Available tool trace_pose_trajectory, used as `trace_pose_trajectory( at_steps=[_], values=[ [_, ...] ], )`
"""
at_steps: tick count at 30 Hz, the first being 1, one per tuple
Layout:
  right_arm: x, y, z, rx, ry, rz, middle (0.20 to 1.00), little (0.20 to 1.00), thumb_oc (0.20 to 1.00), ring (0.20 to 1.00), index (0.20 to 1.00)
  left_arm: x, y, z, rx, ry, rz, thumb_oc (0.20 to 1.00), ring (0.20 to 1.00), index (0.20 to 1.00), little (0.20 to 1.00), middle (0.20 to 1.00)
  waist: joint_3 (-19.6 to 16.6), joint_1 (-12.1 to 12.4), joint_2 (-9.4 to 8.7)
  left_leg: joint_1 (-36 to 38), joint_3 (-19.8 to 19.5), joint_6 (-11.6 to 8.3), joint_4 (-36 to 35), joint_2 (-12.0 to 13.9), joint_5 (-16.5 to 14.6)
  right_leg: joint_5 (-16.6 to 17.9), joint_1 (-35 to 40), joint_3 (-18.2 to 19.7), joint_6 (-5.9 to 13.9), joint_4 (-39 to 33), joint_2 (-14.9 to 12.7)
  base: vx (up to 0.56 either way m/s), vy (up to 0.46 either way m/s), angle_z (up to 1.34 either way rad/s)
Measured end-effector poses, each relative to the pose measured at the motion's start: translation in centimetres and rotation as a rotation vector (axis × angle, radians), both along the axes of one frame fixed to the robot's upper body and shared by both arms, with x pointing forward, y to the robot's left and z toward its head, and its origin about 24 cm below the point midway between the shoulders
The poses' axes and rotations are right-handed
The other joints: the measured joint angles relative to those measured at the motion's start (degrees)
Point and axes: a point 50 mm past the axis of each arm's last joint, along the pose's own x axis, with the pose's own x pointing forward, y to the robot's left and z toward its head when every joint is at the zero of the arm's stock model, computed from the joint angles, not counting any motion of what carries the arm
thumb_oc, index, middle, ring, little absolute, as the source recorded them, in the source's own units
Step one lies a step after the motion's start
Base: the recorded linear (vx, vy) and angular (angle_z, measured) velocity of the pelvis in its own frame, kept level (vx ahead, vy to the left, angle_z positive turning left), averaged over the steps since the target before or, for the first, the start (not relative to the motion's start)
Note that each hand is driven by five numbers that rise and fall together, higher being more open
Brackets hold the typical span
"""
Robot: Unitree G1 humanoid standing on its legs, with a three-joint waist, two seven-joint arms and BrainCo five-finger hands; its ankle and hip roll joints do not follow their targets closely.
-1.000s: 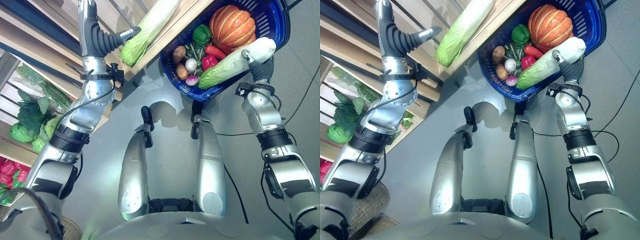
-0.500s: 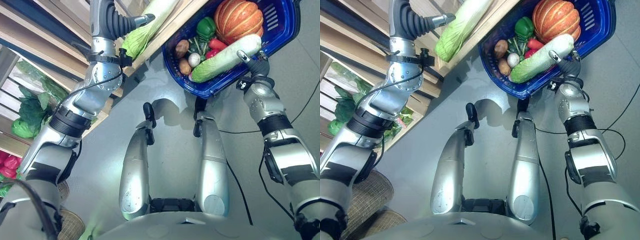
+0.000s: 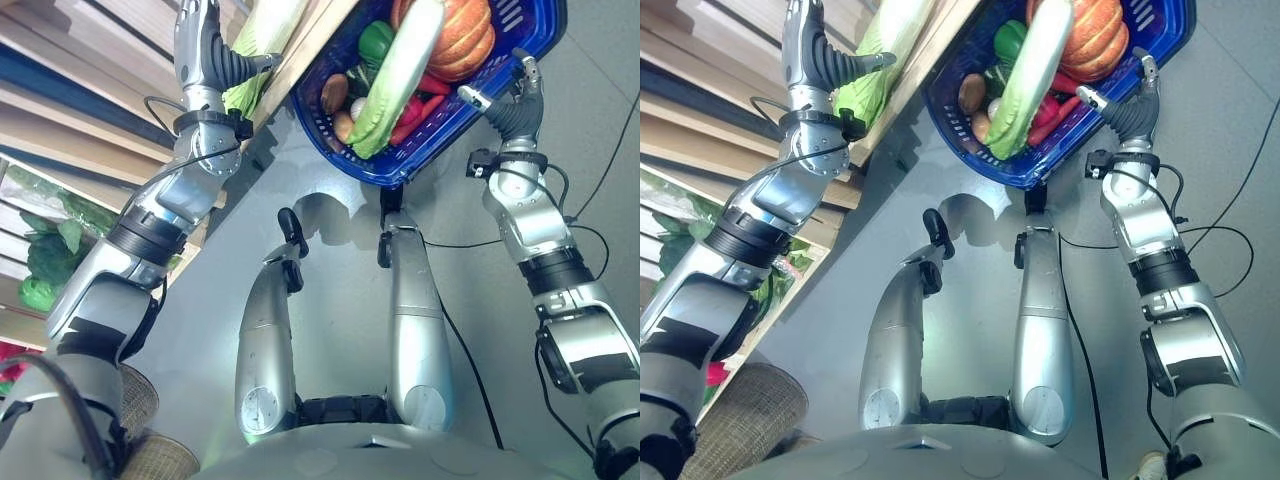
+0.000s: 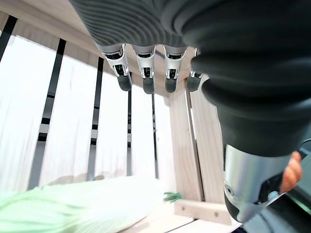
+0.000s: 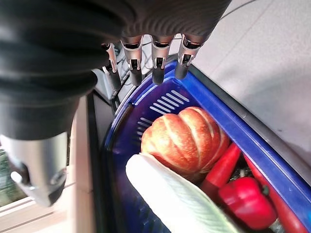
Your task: Pick up fruits and vegetables into the basket
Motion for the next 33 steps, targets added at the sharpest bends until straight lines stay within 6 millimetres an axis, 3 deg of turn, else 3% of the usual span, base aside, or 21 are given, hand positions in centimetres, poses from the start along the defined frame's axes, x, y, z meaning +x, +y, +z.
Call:
trace_pose_trajectory(
  at_steps=[4, 13, 23, 33],
  values=[
    [-1.6, 0.5, -1.1, -0.067, -0.005, 0.071, 1.0, 1.0, 1.0, 1.0, 1.0, 0.3, 1.0, -1.1, -0.062, 0.05, 0.039, 1.0, 1.0, 1.0, 1.0, 1.0, 0.0, -3.05, 0.0, 0.96, 1.37, 0.06, -0.95, 0.04, -0.14, -0.12, -0.06, 1.11, 0.61, -0.73, 0.47, 0.02, 0.112, -0.14],
    [-4.4, 0.4, -1.1, -0.126, -0.022, 0.242, 1.0, 1.0, 1.0, 1.0, 1.0, 1.5, 4.8, -5.8, -0.222, 0.25, 0.192, 1.0, 1.0, 1.0, 1.0, 1.0, -0.01, -6.01, 0.03, 2.81, 4.14, -0.7, -2.99, 0.67, -0.31, 0.19, -0.99, 3.67, 0.11, -0.67, 2.06, 0.02, 0.093, -0.16],
    [-5.2, -0.1, -1.2, -0.14, 0.027, 0.349, 1.0, 1.0, 1.0, 1.0, 1.0, 1.6, 9.8, -8.5, -0.435, 0.396, 0.352, 1.0, 1.0, 1.0, 1.0, 1.0, -0.02, -8.13, 0.02, 4.23, 5.29, -1.21, -4.02, 0.98, 0.14, -0.16, -0.84, 3.79, 0.13, -0.61, 2.29, 0.02, 0.043, -0.05],
    [-5.5, -0.8, -3.1, -0.078, 0.155, 0.347, 1.0, 1.0, 1.0, 1.0, 1.0, 1.1, 12.6, -8.2, -0.626, 0.354, 0.394, 1.0, 1.0, 1.0, 1.0, 1.0, -0.02, -8.42, 0.0, 3.95, 5.15, -1.57, -4.65, 1.55, 0.46, -0.18, -1.06, 3.62, 0.05, -0.85, 2.92, 0.01, 0.011, 0.0]
  ],
)
